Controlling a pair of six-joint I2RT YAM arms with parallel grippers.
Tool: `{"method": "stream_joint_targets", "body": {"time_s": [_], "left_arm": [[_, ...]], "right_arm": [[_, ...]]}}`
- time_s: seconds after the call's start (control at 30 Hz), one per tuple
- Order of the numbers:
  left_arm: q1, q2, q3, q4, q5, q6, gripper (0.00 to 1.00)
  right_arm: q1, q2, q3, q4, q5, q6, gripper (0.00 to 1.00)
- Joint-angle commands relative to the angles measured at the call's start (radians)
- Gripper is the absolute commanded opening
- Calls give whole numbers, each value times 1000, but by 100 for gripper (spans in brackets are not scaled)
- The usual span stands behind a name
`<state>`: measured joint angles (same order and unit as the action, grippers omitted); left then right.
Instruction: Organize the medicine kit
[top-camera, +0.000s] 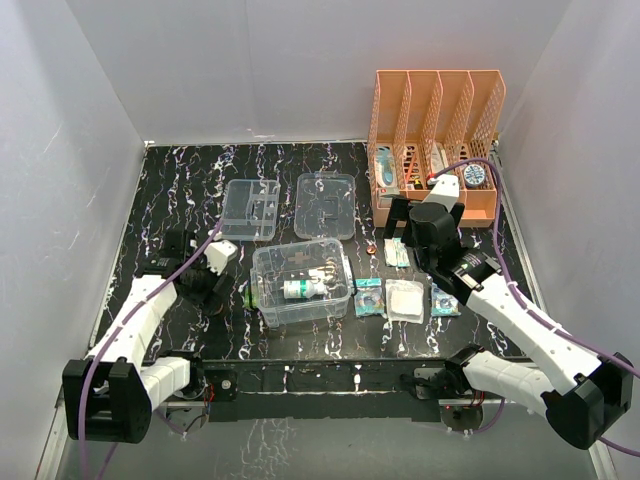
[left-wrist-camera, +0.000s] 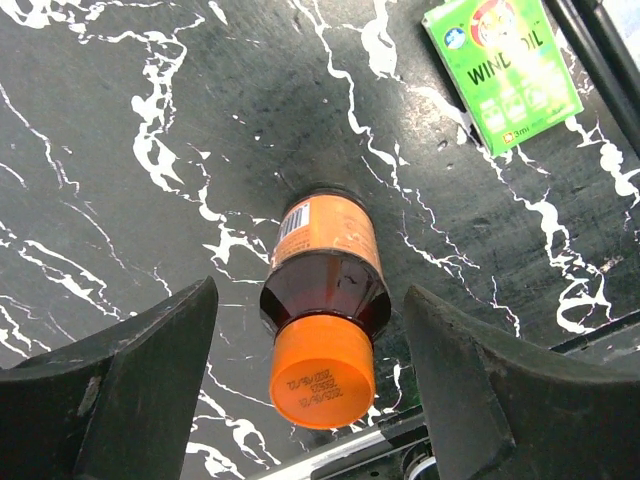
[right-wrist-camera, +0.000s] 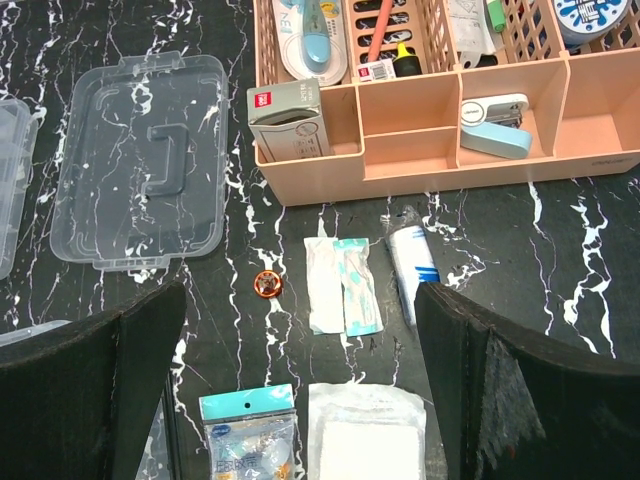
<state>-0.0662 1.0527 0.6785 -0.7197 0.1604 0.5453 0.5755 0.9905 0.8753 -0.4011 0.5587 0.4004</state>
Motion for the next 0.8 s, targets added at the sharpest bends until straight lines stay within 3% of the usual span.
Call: {"method": "stream_joint_targets", "body": {"time_s": [0.0, 0.23, 0.43, 0.57, 0.7, 0.77], "left_arm": [[16, 1, -31, 24, 57, 18, 72], [33, -8, -55, 18, 89, 30, 69], [41, -4, -66, 36, 97, 35, 58], [48, 11, -59, 40, 108, 39, 37], [51, 22, -44, 28, 111, 41, 0], [52, 27, -25, 11, 111, 51, 0]], "right_arm": [[8, -1, 55, 15, 27, 15, 98], [11, -1, 68, 3, 34, 15, 98], [15, -1, 65, 2, 30, 23, 98], [17, -10, 63, -6, 35, 31, 98], [21, -18, 55, -12, 41, 34, 98], [20, -19, 49, -12, 42, 35, 98]]}}
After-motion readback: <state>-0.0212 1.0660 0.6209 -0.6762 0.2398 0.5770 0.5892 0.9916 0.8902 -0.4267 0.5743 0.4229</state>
